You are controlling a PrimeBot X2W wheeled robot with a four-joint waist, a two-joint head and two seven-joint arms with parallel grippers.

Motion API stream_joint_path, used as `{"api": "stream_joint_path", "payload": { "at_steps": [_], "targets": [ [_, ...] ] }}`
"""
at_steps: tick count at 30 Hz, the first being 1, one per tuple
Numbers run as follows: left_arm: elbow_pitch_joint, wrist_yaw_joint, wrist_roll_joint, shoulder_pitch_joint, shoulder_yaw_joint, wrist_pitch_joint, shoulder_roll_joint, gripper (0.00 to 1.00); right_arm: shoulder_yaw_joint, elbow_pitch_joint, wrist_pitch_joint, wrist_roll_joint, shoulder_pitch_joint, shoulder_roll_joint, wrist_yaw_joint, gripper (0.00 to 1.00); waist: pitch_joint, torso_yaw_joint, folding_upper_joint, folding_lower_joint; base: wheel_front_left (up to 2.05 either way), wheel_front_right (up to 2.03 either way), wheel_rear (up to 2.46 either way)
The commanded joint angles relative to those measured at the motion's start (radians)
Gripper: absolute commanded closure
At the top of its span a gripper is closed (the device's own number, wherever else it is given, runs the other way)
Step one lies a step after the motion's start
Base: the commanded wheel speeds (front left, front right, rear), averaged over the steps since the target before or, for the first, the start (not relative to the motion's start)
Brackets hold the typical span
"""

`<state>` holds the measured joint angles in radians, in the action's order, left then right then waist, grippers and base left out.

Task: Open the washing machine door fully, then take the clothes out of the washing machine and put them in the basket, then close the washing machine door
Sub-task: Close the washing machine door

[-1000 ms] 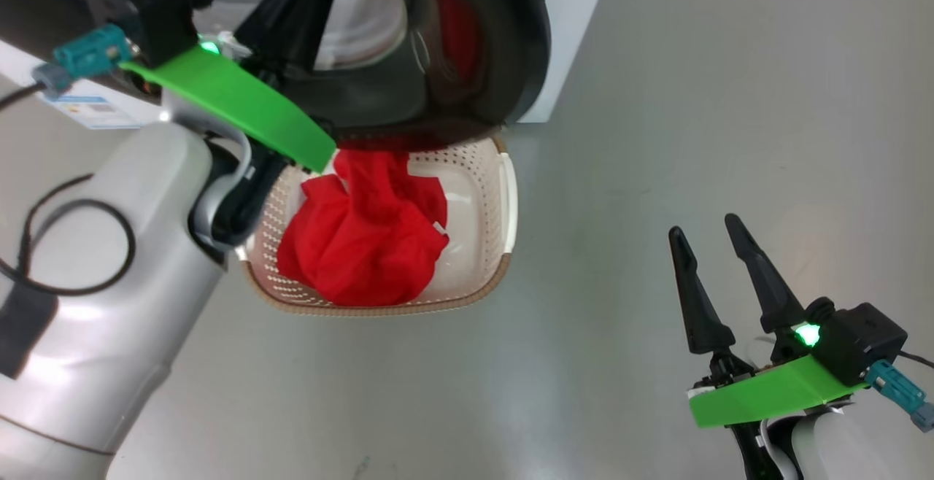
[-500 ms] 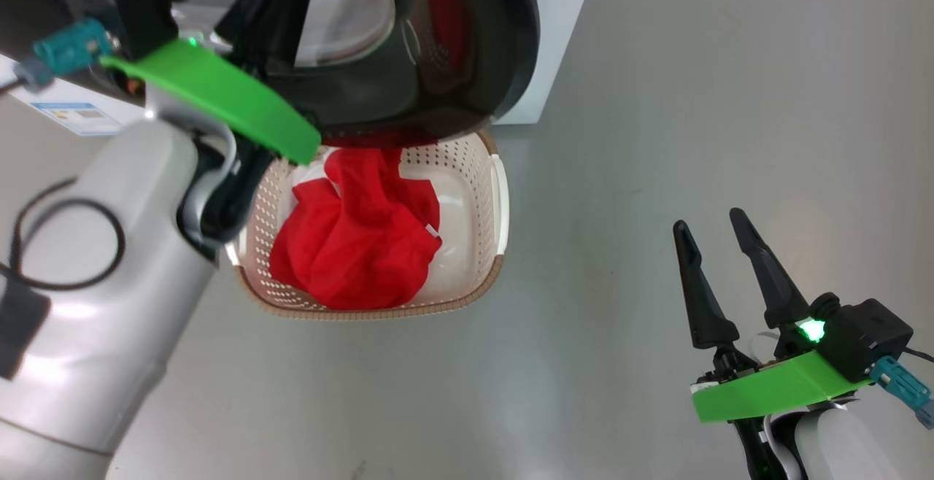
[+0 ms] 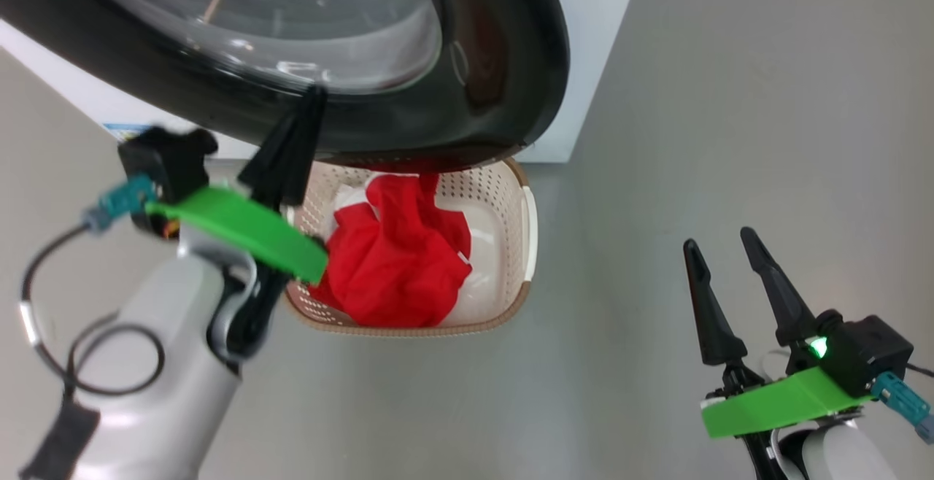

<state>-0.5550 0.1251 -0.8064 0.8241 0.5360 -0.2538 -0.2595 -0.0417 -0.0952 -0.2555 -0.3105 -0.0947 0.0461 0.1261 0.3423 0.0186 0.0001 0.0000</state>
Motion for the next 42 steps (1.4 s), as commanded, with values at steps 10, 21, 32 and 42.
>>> {"api": "stream_joint_path", "payload": {
  "at_steps": [10,21,32,42],
  "targets": [
    [0.048,0.006,0.109,-0.220,-0.161,-0.008,-0.017,0.44,0.000,0.011,-0.006,0.025,0.077,0.004,0.005,0.00,-0.103,0.042,-0.0001,0.0000,0.00,0.00,0.00],
    [0.114,0.006,0.212,-0.442,-0.335,-0.008,-0.004,0.00,0.027,0.007,-0.006,0.023,0.151,0.004,0.005,0.00,-0.175,0.031,-0.0001,0.0000,0.00,0.00,0.00],
    [0.182,0.006,0.326,-0.614,-0.478,-0.008,0.018,0.00,0.047,0.014,-0.006,0.021,0.211,0.004,0.005,0.00,-0.224,0.017,-0.0001,0.0000,0.00,0.00,0.00],
    [0.240,0.006,0.390,-0.719,-0.565,-0.008,0.039,0.00,0.061,0.019,-0.006,0.023,0.246,0.004,0.005,0.00,-0.255,0.011,-0.0001,0.0000,0.00,0.00,0.00]
  ]
}}
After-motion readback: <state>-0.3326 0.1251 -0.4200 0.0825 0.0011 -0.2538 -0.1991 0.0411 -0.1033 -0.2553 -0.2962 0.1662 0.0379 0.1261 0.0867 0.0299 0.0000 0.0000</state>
